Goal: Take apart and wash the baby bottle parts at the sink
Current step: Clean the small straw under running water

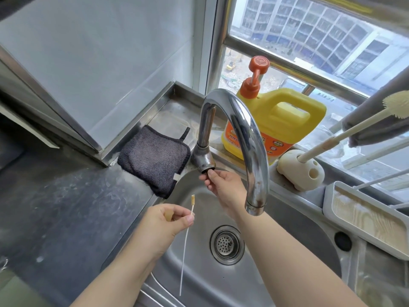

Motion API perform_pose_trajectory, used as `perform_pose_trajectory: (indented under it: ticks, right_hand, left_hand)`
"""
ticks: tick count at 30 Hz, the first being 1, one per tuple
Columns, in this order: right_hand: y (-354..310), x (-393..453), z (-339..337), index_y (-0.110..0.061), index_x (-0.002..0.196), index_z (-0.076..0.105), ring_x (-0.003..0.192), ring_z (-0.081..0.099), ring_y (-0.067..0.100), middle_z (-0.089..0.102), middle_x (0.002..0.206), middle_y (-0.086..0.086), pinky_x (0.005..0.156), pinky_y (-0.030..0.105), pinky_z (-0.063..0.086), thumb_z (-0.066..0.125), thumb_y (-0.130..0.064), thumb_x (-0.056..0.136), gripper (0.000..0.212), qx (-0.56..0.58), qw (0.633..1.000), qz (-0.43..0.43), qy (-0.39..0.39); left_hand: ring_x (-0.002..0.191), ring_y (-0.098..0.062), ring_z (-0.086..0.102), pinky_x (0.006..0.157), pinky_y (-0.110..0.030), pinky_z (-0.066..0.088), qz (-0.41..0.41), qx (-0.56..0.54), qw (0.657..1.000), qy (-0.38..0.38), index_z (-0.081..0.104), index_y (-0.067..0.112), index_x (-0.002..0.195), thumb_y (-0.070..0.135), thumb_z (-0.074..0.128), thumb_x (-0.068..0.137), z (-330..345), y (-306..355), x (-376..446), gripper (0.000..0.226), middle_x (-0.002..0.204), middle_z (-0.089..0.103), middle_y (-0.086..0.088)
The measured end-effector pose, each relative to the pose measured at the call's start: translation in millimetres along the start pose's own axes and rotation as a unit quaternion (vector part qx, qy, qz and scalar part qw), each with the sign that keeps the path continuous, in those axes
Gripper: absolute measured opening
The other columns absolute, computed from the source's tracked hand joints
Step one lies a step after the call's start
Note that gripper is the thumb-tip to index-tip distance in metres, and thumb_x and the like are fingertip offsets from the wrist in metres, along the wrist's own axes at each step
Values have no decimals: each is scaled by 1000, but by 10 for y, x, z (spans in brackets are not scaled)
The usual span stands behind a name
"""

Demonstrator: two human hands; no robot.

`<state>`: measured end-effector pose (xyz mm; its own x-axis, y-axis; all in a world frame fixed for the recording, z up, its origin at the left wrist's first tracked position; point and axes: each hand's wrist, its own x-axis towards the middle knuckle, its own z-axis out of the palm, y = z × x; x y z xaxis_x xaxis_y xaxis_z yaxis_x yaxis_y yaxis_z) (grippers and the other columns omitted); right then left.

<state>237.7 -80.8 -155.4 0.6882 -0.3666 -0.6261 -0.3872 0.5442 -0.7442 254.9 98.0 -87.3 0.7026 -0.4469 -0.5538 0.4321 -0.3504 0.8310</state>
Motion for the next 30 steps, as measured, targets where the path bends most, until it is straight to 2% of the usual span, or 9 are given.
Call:
perform_pose_trajectory:
  ticks: [3, 4, 6, 7, 9, 12, 14, 18, 30]
  right_hand:
    - [-99, 24, -19, -1, 99, 56, 66, 68, 7, 70, 79, 4, 65, 16, 54, 40, -8, 101, 17, 71, 994, 80, -26]
    - [-123, 26, -9, 2, 108, 54, 71, 70, 10, 69, 90, 9, 67, 19, 55, 43, -7, 100, 16, 95, 991, 95, -27]
    - [-118, 28, 4, 6, 125, 46, 78, 71, 17, 63, 107, 17, 69, 23, 56, 48, -4, 97, 30, 130, 986, 103, -24]
    - [-115, 25, 4, 9, 124, 46, 77, 72, 18, 64, 106, 19, 67, 22, 56, 47, -2, 97, 29, 148, 983, 102, -32]
    - [-113, -12, 16, 13, 104, 50, 60, 69, 13, 70, 86, 19, 55, 16, 54, 37, 0, 100, 19, 182, 976, 100, -70]
    - [-143, -43, 48, 6, 94, 51, 50, 61, 4, 70, 68, 8, 49, 10, 47, 34, -4, 101, 21, 153, 980, 90, -94]
    - [-148, -50, 63, -1, 92, 55, 53, 60, 1, 68, 66, -1, 53, 10, 47, 33, -9, 103, 26, 104, 985, 98, -95]
    - [-148, -69, 75, -1, 84, 46, 41, 56, 4, 70, 62, 8, 42, 8, 43, 25, 3, 101, 27, 162, 977, 67, -120]
    - [-110, -97, 110, -1, 91, 48, 41, 55, 4, 70, 63, 9, 41, 9, 42, 30, 2, 100, 20, 181, 977, 39, -102]
  left_hand:
    - [54, 0, 58, 57, -5, 43, 2, -2, 1000, -2, 71, 8, 70, -5, 71, 78, -13, 30, -19, 15, 58, 67, -1]
    - [53, 1, 58, 57, -5, 43, 3, -4, 1000, -2, 71, 7, 69, -6, 71, 78, -23, 45, -26, 16, 57, 67, -1]
    - [51, 2, 58, 53, -5, 42, 2, -9, 1000, -1, 70, 6, 69, -7, 69, 79, -45, 74, -34, 16, 55, 67, 0]
    - [48, 3, 56, 50, -4, 40, -1, -12, 1000, 1, 69, 5, 70, -7, 68, 79, -53, 87, -36, 16, 54, 66, 1]
    - [43, 4, 53, 44, -4, 36, -9, -18, 1000, 4, 68, 4, 71, -8, 67, 80, -63, 100, -40, 15, 51, 65, 2]
    - [41, 5, 51, 41, -4, 33, -21, -13, 1000, 11, 69, 4, 70, -6, 68, 80, -73, 86, -28, 14, 51, 64, 2]
    - [42, 4, 51, 40, -6, 32, -27, -9, 999, 15, 69, 6, 70, -5, 69, 80, -70, 70, -23, 14, 51, 64, 2]
    - [43, 4, 51, 40, -6, 32, -30, -1, 999, 13, 70, 6, 70, -5, 70, 79, -50, 60, -32, 13, 52, 64, 2]
    - [40, 4, 50, 42, -4, 34, -29, 8, 999, 27, 69, -2, 75, -5, 71, 78, -32, 61, -100, 5, 52, 64, 1]
